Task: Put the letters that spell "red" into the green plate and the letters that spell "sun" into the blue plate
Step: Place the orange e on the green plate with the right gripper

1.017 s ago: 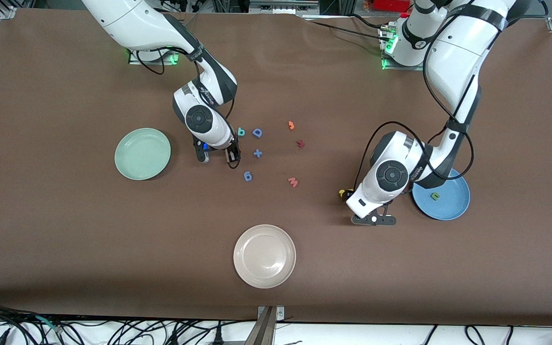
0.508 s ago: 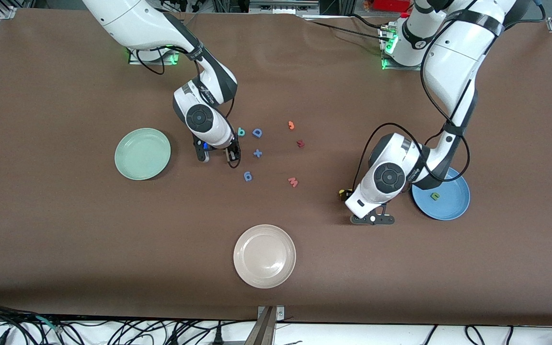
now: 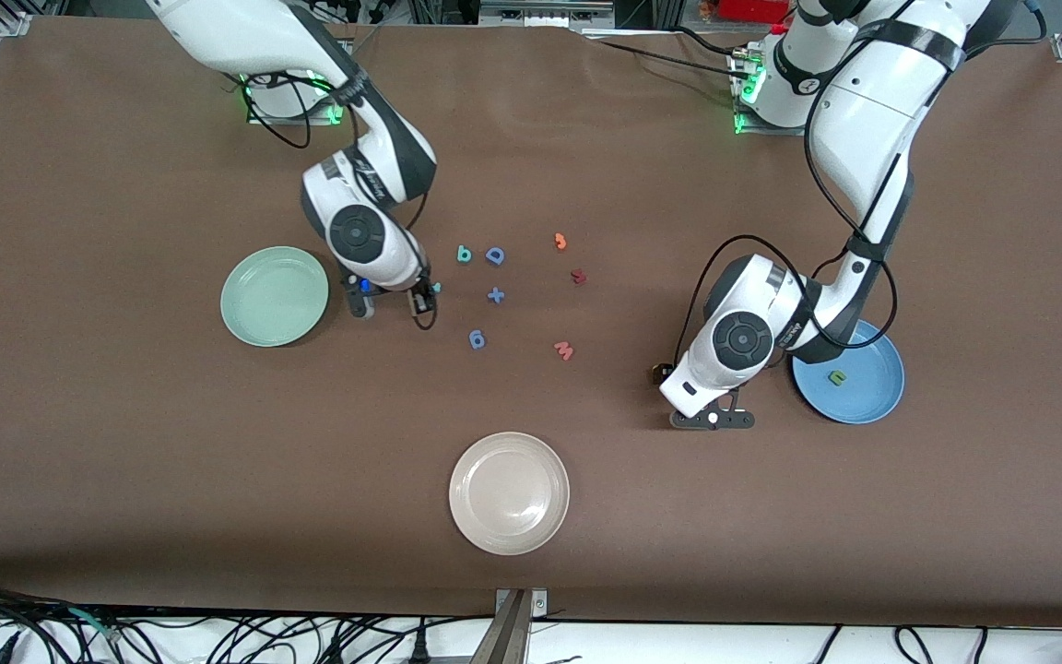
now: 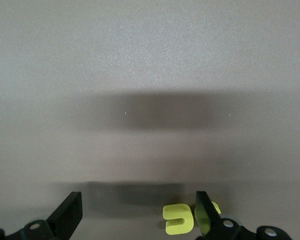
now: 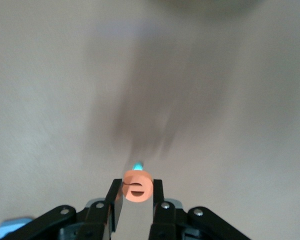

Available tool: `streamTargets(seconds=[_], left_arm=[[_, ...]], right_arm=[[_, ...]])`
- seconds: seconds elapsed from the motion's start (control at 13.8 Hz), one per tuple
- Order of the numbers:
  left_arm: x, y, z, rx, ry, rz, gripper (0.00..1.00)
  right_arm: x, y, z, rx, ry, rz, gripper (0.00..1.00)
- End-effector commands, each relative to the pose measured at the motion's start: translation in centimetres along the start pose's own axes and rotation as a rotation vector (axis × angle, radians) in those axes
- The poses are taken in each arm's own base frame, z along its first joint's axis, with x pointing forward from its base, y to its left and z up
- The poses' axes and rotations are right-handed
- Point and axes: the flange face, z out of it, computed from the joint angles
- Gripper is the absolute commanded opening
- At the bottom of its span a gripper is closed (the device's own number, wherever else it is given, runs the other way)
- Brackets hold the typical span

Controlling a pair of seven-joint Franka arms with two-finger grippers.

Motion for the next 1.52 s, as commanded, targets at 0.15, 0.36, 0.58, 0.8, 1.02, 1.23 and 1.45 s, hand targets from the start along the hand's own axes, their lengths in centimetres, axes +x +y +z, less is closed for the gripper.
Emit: streamTargets(seconds=[0.15, 0.36, 0.58, 0.8, 1.02, 1.23, 1.45], left_arm=[[-0.9, 1.0, 0.6, 0.029, 0.000, -0.015, 1.00], [-0.9, 1.0, 0.3, 0.029, 0.002, -0.018, 1.00], [-1.0, 0.9, 0.2, 0.032, -0.003, -0.013, 1.00], [-1.2, 0.6, 0.5, 0.038, -0.014, -0.004, 1.00], [-1.4, 0.2, 1.0, 0.042, -0.024, -0.003, 1.00], [-1.7, 0.5, 1.3, 0.047, -0.026, 0.006, 1.00], [-1.8, 0.1, 1.7, 0.051, -0.035, 0.002, 1.00]], right_arm=[[9.2, 3.0, -7.4, -0.072, -0.056, -0.150, 0.01], [17.9, 5.4, -9.4, -0.119, -0.134, -0.305, 0.01], [25.7, 7.7, -8.2, -0.125, -0.186, -0.502, 0.01], [28.4, 9.7, -3.7, -0.105, -0.186, -0.605, 0.01], [28.8, 10.8, 0.7, -0.055, -0.119, -0.603, 0.01], [29.1, 10.6, 3.6, -0.059, -0.089, -0.602, 0.01], [29.2, 10.5, 4.7, -0.068, -0.083, -0.599, 0.11]])
